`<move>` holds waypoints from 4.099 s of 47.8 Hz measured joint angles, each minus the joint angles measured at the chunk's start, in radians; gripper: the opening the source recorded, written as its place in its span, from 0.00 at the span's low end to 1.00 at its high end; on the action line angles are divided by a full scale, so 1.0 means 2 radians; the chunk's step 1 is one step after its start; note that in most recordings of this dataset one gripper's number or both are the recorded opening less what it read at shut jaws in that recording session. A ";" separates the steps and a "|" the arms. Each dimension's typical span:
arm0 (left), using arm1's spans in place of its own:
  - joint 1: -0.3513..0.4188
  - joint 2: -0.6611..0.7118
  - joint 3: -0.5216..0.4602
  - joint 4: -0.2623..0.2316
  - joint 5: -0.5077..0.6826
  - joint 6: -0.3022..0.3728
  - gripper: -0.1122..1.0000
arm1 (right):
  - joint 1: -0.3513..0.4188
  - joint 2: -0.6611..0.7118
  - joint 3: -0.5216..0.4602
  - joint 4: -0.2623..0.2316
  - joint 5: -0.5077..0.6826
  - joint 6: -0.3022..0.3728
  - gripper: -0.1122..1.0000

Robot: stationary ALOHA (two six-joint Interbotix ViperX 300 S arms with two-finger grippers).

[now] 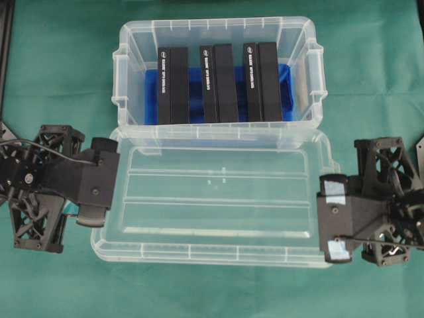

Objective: Clamp the lid of the box with both arms, then lift and open it.
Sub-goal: 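Lift the clamped lid with both grippers and pull it toward the front, then lower the held lid onto the table in front of the box, then open both grippers and release the lid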

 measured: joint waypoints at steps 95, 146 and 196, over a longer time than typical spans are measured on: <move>-0.050 0.150 0.138 0.002 -0.251 -0.081 0.11 | 0.022 0.142 0.107 -0.002 -0.244 0.110 0.10; -0.064 0.131 0.189 -0.002 -0.325 -0.094 0.11 | 0.036 0.127 0.156 -0.005 -0.306 0.110 0.10; -0.087 0.045 0.243 -0.002 -0.330 -0.166 0.11 | 0.061 0.059 0.201 -0.018 -0.282 0.199 0.10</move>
